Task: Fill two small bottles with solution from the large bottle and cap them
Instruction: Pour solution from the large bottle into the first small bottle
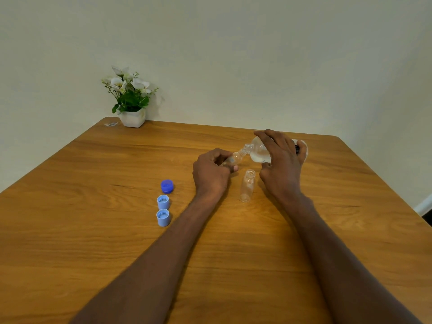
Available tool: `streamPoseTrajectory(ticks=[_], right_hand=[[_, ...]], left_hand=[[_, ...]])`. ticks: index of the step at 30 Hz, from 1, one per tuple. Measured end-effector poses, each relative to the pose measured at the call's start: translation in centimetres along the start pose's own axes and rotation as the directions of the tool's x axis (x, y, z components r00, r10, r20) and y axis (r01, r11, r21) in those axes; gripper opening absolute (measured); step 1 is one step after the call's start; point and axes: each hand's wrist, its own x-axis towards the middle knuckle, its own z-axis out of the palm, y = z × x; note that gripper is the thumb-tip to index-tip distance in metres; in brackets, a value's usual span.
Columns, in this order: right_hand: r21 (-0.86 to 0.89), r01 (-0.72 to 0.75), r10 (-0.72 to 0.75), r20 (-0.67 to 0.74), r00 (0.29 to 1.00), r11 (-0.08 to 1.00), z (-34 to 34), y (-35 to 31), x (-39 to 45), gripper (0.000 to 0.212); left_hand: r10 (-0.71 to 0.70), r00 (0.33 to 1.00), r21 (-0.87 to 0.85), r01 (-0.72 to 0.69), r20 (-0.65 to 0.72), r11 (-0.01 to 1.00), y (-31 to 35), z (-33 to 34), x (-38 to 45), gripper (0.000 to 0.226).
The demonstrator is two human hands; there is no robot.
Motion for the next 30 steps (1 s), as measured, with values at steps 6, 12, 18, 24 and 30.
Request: streamPoseTrajectory(ticks=[6, 12, 18, 24, 30], right_hand=[[-0.011, 0.006, -0.006, -0.006, 1.000, 1.000, 0.16, 0.09, -0.01, 0.090], [-0.006, 0.004, -0.004, -0.002, 1.000, 1.000, 0.09, 0.10, 0.06, 0.089], [0.002, -0.003, 0.003, 0.000, 1.000, 1.000, 0.06, 0.09, 0.01, 0.090], [0.007, 0.000, 0.000, 0.002, 1.000, 1.000, 0.04, 0.09, 0.03, 0.089], [0.005, 0.005, -0.005, -0.004, 1.000, 1.000, 0.01, 0.09, 0.00, 0.089]], left_hand=[[0.009, 1.000, -0.010, -0.009, 0.001, 1.000, 0.07, 0.00, -0.13, 0.030], [0.011, 1.000, -0.015, -0.011, 0.005, 1.000, -0.12, 0.08, -0.02, 0.031], [0.016, 1.000, -0.020, -0.016, 0.003, 1.000, -0.10, 0.07, 0.05, 0.032], [0.005, 1.000, -0.018, -0.005, -0.001, 1.000, -0.16, 0.05, 0.08, 0.032], [0.004, 1.000, -0.022, -0.004, 0.001, 1.000, -0.04, 0.01, 0.04, 0.032]])
